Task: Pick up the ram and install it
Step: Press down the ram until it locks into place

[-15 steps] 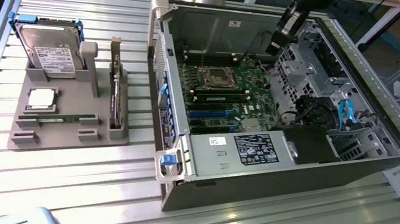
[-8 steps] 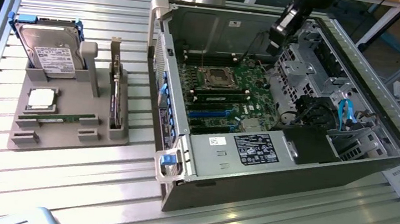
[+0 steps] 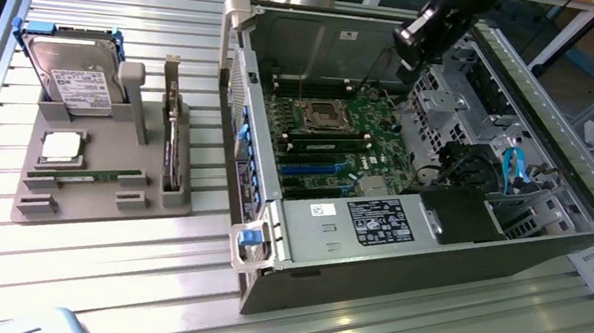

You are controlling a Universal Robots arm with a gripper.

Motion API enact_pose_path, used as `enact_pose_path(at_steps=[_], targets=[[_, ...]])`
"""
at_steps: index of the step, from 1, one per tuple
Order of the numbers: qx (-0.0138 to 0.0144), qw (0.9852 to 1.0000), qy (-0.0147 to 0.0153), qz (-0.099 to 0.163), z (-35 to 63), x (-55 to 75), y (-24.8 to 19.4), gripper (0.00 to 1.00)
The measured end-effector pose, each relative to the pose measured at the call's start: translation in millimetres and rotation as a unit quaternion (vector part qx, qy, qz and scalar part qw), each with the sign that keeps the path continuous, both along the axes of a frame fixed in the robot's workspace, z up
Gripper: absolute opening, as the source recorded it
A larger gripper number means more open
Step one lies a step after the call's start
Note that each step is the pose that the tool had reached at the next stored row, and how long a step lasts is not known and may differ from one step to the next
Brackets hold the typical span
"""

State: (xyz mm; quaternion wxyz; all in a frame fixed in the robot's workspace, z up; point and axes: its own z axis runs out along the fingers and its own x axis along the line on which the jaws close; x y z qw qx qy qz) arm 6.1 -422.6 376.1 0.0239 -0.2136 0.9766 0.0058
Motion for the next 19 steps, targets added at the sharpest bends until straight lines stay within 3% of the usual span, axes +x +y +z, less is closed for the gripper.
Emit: enact_pose_path(at_steps=[4,10,14,16,18,19], targets=[[0.0000,0.9988,0.0000,-0.049,0.0,0.0,0.0,0.10],[0.0000,0.9937,0.0000,-0.112,-0.3,0.0,0.0,0.10],[0.0000,0.9891,0.0000,-0.147,-0.4,0.0,0.0,0.10],[0.0000,0.9856,0.0000,-0.169,-0.4,0.0,0.0,0.10],[0.0000,0.9811,0.0000,-0.193,-0.5,0.0,0.0,0.10],[0.0000,0.9809,0.0000,-0.195,-0.5,0.0,0.0,0.10]])
